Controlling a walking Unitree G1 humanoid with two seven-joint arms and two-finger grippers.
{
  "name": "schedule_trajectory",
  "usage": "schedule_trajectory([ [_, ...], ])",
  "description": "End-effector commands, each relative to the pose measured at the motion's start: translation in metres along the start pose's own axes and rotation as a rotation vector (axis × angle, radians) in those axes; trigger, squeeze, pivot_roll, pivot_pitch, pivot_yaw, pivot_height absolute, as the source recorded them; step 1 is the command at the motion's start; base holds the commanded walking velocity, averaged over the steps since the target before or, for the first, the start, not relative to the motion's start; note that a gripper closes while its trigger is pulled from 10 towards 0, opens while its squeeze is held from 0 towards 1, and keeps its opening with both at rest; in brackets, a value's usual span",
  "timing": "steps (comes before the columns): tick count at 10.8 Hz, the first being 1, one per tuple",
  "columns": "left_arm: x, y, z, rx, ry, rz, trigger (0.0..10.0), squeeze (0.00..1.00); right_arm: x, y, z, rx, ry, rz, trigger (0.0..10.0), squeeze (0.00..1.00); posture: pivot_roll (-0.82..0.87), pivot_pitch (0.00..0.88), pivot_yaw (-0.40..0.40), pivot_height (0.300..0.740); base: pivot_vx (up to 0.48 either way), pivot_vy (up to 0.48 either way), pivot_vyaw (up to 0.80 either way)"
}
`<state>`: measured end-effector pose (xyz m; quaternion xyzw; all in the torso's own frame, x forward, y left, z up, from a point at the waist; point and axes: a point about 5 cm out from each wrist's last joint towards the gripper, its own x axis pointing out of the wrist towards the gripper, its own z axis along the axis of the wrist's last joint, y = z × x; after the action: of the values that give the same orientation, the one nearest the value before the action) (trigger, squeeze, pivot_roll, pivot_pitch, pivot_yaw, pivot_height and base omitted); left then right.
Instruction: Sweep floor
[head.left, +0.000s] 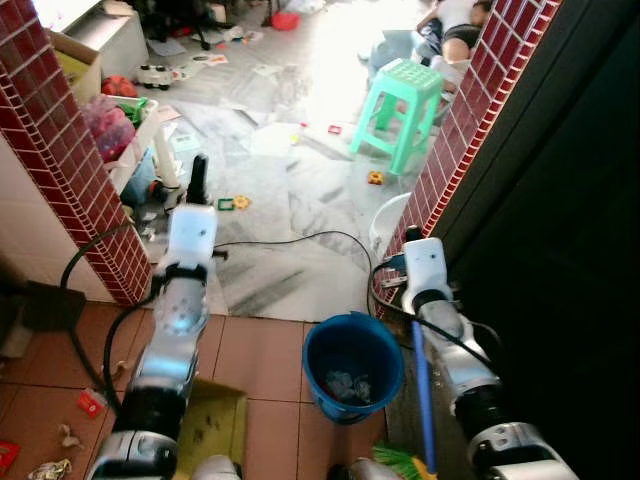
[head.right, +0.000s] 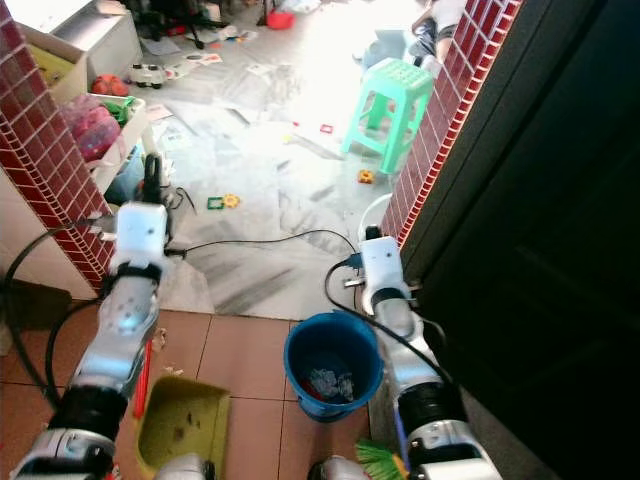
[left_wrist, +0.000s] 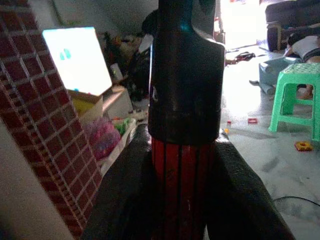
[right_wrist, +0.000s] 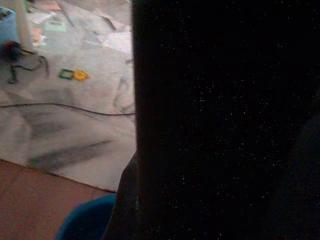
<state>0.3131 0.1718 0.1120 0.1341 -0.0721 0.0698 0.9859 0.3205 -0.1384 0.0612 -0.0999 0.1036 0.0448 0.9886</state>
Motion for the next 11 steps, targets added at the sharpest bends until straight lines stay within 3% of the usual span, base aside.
schedule_trajectory([
  [1, -0.006, 0.000, 0.004, -0.067, -0.045, 0.009, 10.0, 0.00, -0.004, 0.000, -0.003, 0.102, -0.011, -0.007, 10.0, 0.00, -0.05, 0.000, -0.025, 0.740, 0.000, 0.000, 0.00],
  [3, -0.029, 0.004, -0.024, -0.136, 0.090, 0.043, 10.0, 0.00, -0.015, -0.005, -0.010, 0.283, -0.007, 0.000, 10.0, 0.00, -0.05, 0.000, 0.020, 0.740, 0.000, 0.000, 0.00],
  [5, -0.049, -0.002, -0.037, -0.199, 0.190, -0.015, 10.0, 0.00, -0.033, -0.004, -0.008, 0.251, -0.052, 0.106, 10.0, 0.00, -0.03, 0.000, 0.035, 0.740, 0.000, 0.000, 0.00],
  [6, -0.055, -0.003, -0.034, -0.216, 0.192, -0.033, 10.0, 0.00, -0.035, -0.001, 0.000, 0.251, -0.086, 0.119, 10.0, 0.00, -0.02, 0.000, 0.033, 0.740, 0.000, 0.000, 0.00],
  [7, -0.064, -0.002, -0.029, -0.230, 0.191, -0.028, 10.0, 0.00, -0.036, 0.004, 0.013, 0.221, -0.153, 0.110, 10.0, 0.00, 0.00, 0.000, 0.010, 0.740, 0.000, 0.000, 0.00],
  [9, -0.076, -0.003, -0.024, -0.219, 0.212, -0.112, 10.0, 0.00, -0.043, 0.000, 0.014, 0.226, -0.148, 0.048, 10.0, 0.00, -0.01, 0.000, -0.005, 0.740, 0.000, 0.000, 0.00],
  [11, -0.097, -0.001, -0.021, -0.220, 0.235, -0.175, 10.0, 0.00, -0.058, -0.019, 0.004, 0.133, -0.177, -0.053, 10.0, 0.00, -0.04, 0.000, 0.008, 0.740, 0.000, 0.000, 0.00],
])
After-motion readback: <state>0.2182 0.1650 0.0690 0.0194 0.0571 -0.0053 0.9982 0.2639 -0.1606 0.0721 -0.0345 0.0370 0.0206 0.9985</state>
